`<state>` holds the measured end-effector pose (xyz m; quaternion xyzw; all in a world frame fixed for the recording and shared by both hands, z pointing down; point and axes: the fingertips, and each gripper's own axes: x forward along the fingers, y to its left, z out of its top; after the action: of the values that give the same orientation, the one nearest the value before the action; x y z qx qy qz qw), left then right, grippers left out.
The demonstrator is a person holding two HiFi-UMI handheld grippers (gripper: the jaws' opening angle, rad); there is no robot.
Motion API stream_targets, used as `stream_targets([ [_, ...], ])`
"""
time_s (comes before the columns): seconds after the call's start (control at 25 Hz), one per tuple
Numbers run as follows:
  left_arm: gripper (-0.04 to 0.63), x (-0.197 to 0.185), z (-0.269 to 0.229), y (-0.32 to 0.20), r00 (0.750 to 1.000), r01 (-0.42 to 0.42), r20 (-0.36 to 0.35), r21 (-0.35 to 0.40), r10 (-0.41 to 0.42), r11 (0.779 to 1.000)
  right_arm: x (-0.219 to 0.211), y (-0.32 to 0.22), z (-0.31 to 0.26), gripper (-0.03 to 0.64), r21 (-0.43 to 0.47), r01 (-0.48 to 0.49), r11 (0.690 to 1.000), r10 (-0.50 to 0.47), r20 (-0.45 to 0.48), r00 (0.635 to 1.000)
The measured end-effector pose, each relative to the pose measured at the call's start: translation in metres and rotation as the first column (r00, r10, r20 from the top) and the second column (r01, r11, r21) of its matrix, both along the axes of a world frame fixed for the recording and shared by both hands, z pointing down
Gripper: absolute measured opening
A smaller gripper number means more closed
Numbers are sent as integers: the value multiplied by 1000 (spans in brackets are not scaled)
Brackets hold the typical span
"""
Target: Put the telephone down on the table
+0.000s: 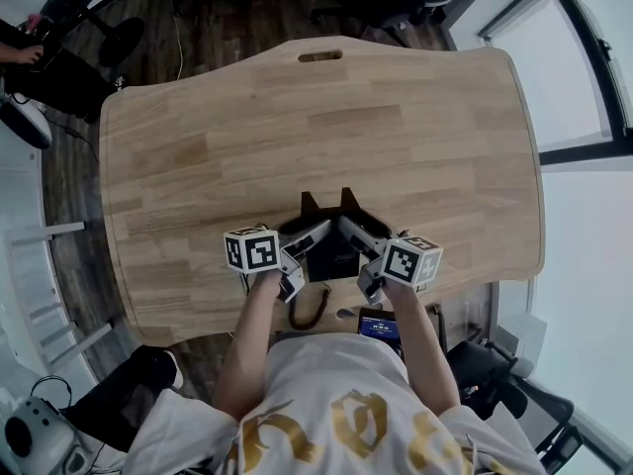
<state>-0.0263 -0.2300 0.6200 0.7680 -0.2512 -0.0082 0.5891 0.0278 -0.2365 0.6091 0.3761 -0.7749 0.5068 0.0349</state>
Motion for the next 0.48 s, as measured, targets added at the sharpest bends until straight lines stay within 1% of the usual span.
stream_targets([
  [0.24,255,1,12,-7,1000,7,6,-32,-7,999,2,-5,12,212,-34,-4,999,4,-2,1000],
  [0.48,253,1,21,-15,1000,10,16,-64,-9,998,3,-12,22,209,-56,16,998,-17,-13,1000],
])
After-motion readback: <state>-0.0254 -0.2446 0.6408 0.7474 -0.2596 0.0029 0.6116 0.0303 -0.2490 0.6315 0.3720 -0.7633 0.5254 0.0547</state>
